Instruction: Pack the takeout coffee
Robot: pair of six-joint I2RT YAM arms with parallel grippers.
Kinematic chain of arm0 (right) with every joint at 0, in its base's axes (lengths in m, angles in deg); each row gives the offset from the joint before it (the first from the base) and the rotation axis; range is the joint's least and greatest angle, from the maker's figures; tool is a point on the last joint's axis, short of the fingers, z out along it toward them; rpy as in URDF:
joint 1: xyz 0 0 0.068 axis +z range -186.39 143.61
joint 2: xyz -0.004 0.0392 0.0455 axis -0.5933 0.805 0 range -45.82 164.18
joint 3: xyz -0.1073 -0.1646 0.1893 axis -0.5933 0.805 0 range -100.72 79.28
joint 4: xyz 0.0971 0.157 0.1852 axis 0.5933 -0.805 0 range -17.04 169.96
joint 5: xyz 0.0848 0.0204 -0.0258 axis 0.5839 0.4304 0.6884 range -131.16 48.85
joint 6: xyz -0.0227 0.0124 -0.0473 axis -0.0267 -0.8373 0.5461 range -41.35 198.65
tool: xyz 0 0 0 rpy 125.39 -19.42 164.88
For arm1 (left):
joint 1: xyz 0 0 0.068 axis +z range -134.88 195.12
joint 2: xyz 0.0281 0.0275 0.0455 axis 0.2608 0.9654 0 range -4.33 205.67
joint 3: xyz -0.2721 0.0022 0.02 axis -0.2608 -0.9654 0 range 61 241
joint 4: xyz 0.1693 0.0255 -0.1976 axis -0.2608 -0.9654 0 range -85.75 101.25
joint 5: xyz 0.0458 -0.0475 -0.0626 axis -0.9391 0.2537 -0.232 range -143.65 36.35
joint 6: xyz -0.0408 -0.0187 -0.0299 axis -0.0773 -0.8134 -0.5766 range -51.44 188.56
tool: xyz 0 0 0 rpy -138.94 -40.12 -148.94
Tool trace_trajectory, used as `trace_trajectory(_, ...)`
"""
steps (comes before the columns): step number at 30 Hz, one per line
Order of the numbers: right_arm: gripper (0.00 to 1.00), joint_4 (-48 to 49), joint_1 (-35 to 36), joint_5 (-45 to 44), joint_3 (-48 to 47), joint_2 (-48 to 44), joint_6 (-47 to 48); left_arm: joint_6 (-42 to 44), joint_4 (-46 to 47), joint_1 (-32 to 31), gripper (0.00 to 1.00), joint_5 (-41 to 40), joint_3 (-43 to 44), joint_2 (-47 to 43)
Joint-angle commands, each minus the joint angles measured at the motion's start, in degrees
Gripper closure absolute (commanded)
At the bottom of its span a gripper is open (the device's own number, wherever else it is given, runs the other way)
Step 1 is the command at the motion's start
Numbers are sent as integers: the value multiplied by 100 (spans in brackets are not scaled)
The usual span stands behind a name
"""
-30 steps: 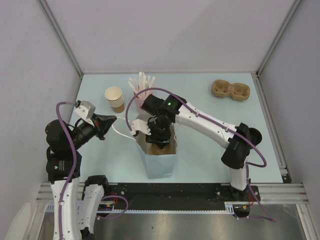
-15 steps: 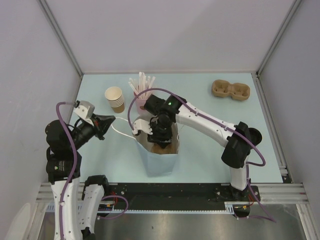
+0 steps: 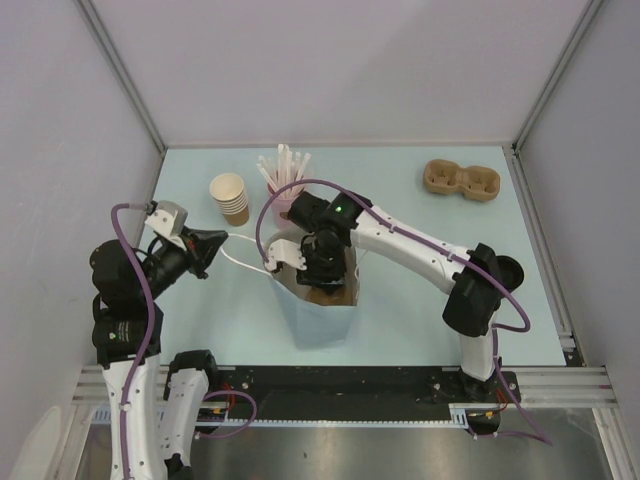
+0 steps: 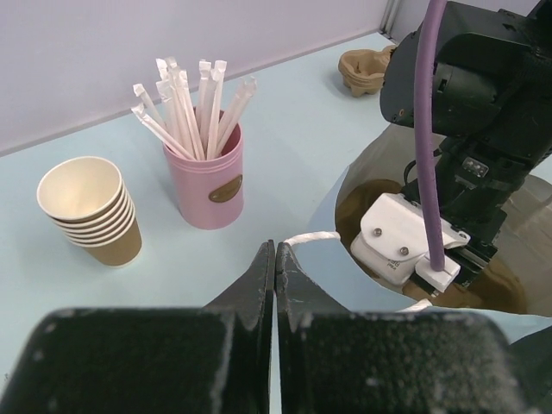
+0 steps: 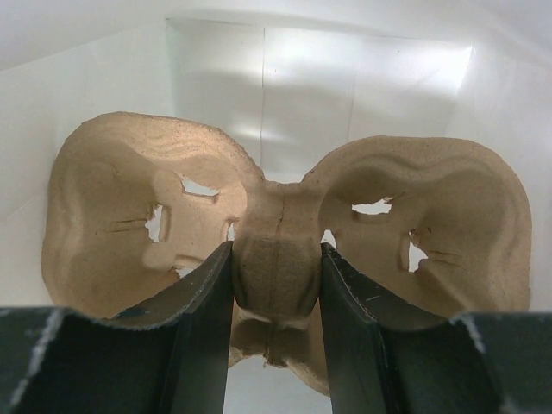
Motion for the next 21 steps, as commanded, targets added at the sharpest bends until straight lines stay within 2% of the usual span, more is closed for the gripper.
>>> trace_trajectory(1, 82, -380, 26, -485, -76, 169, -19, 30, 301, 137, 100, -251, -5, -87)
trace_trajectory(14, 82, -495, 88, -785, -84, 407, -45, 12, 310, 172, 100, -181, -31, -114)
trace_trajectory(21, 71, -495, 96, -855, -155, 398, -46, 4, 328, 190, 100, -146, -40, -131)
